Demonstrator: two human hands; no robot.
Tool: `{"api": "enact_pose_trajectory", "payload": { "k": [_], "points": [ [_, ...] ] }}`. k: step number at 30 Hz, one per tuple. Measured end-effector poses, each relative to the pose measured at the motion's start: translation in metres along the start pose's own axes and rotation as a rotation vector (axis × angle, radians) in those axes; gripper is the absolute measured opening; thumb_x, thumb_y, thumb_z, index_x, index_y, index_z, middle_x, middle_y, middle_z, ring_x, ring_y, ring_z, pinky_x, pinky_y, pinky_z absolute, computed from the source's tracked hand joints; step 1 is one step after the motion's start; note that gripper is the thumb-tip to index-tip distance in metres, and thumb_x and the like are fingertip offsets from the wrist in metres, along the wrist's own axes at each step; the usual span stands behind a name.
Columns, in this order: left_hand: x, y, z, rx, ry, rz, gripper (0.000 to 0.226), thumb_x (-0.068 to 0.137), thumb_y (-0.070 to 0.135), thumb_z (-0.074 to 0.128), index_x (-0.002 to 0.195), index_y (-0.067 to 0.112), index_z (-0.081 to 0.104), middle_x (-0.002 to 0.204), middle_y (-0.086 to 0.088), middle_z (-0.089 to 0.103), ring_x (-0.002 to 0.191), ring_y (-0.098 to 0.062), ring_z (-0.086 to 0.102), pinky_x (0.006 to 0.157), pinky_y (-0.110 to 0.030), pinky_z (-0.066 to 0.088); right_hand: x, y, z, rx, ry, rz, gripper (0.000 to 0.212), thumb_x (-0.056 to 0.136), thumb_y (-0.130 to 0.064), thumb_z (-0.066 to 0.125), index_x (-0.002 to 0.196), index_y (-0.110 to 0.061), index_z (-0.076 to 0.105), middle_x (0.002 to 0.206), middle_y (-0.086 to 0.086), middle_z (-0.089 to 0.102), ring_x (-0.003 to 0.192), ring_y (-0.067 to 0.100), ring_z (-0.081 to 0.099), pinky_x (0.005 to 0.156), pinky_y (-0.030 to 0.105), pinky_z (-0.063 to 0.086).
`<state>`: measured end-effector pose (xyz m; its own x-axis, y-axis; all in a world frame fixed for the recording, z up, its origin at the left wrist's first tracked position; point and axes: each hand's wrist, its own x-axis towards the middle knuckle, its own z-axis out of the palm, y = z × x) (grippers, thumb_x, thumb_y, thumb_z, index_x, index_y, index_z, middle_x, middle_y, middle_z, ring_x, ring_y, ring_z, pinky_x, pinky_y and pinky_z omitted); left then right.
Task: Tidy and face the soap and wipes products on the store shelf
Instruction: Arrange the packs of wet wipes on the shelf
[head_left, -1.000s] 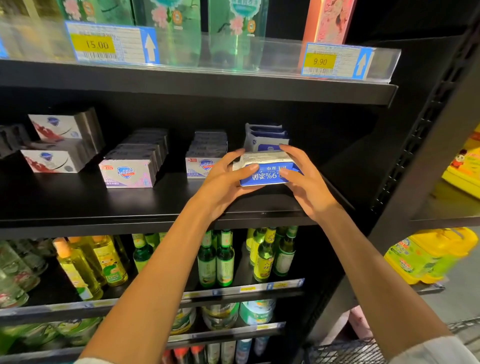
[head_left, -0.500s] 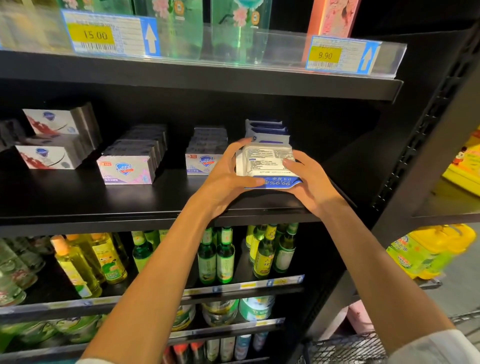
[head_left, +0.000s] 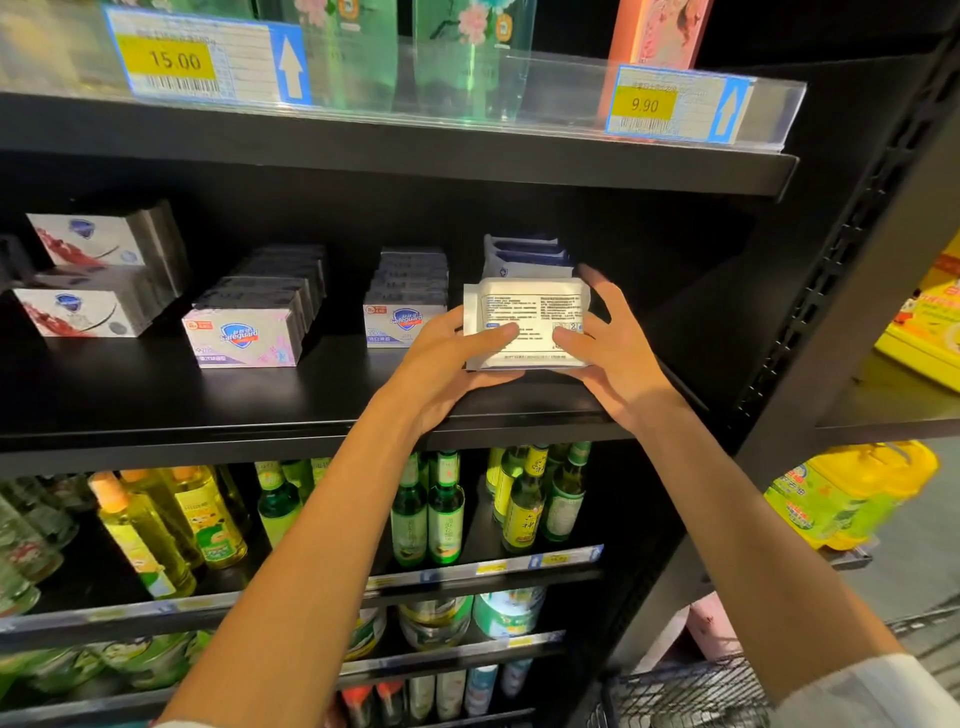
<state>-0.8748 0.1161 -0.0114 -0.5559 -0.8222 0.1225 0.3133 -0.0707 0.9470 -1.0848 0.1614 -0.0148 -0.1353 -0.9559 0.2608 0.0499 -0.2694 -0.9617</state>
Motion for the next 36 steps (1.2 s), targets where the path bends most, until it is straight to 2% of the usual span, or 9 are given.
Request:
{"api": "enact_pose_trajectory", "payload": {
  "k": [4,7,12,16,21,24,29,32,36],
  "points": [
    [0.0014,-0.0009,-0.0028,0.015,0.028,0.021,0.045,0.097,0.004,0.07,0.14,0.007,0.059,0.128,-0.012,0.073,0.119,-0.031,0.071,0.102,-0.055,0.056,0.0009,0.0007,0.0008,-0.008,-0.011,0.012,0.084,0.092,-0.003,0.076,0.157,-0.034,0.034,0.138,0.005,0.068,0.128,0.028,0.066,0.1,0.054,0.058],
    [0.0003,0.0005,-0.002,0.027,0.048,0.048,0.048,0.095,0.0,0.071,0.141,0.009,0.058,0.127,-0.011,0.074,0.117,-0.029,0.072,0.1,-0.051,0.058,0.0005,-0.0004,0.0026,0.012,0.011,0.03,0.075,0.097,-0.005,0.07,0.157,-0.03,0.034,0.134,0.006,0.07,0.123,0.028,0.069,0.099,0.056,0.058],
    [0.0005,-0.0003,-0.0035,0.055,0.032,0.1,0.055,0.092,-0.002,0.074,0.143,0.01,0.055,0.131,-0.013,0.071,0.121,-0.031,0.069,0.104,-0.052,0.056,-0.0004,-0.0009,0.003,-0.048,-0.044,0.031,0.055,0.098,-0.008,0.069,0.148,-0.016,0.048,0.132,0.01,0.071,0.12,0.033,0.07,0.097,0.06,0.058],
    [0.0003,-0.0012,-0.0047,0.094,0.012,0.117,0.056,0.091,-0.004,0.074,0.142,0.01,0.056,0.131,-0.014,0.071,0.122,-0.031,0.069,0.104,-0.053,0.055,-0.0026,-0.0002,0.0035,-0.061,-0.021,0.015,0.064,0.085,-0.018,0.079,0.143,-0.009,0.054,0.133,0.012,0.07,0.122,0.033,0.069,0.098,0.055,0.057],
    [-0.001,-0.0003,-0.0037,0.092,0.031,0.099,0.051,0.094,0.007,0.075,0.141,0.013,0.057,0.13,-0.011,0.072,0.121,-0.028,0.07,0.101,-0.052,0.058,-0.0028,0.0012,0.0022,-0.064,0.024,-0.015,0.05,0.091,-0.004,0.076,0.136,-0.015,0.057,0.126,0.007,0.073,0.12,0.028,0.07,0.091,0.044,0.062],
    [-0.0003,0.0003,-0.0031,0.045,0.064,0.065,0.05,0.092,0.02,0.077,0.138,0.013,0.058,0.13,-0.012,0.071,0.121,-0.028,0.069,0.104,-0.054,0.056,-0.0021,0.0035,0.002,-0.076,0.054,-0.052,0.052,0.089,-0.001,0.077,0.133,-0.02,0.058,0.127,0.006,0.072,0.122,0.024,0.069,0.094,0.043,0.061],
    [-0.0015,0.0015,-0.0013,-0.036,0.023,-0.031,0.051,0.094,0.033,0.074,0.139,0.013,0.059,0.131,-0.012,0.072,0.12,-0.031,0.07,0.106,-0.053,0.054,-0.0048,0.002,0.0038,-0.151,0.052,-0.113,0.059,0.079,-0.018,0.084,0.131,-0.03,0.059,0.13,0.002,0.07,0.127,0.021,0.065,0.098,0.044,0.059],
    [-0.0009,0.001,-0.0025,-0.033,0.025,-0.036,0.048,0.096,0.028,0.075,0.138,0.011,0.06,0.129,-0.013,0.072,0.12,-0.032,0.07,0.107,-0.053,0.054,-0.0064,0.0026,0.0052,-0.189,0.035,-0.141,0.059,0.078,-0.024,0.085,0.13,-0.035,0.06,0.13,-0.001,0.069,0.128,0.02,0.063,0.099,0.045,0.059],
    [-0.0011,0.0009,-0.0041,-0.014,0.062,0.022,0.041,0.093,0.021,0.078,0.13,0.012,0.063,0.125,-0.01,0.074,0.12,-0.028,0.07,0.107,-0.051,0.054,-0.0038,0.0041,0.0042,-0.215,-0.006,-0.148,0.062,0.084,-0.03,0.086,0.139,-0.033,0.057,0.138,0.001,0.063,0.134,0.022,0.058,0.101,0.048,0.058]
  ]
}}
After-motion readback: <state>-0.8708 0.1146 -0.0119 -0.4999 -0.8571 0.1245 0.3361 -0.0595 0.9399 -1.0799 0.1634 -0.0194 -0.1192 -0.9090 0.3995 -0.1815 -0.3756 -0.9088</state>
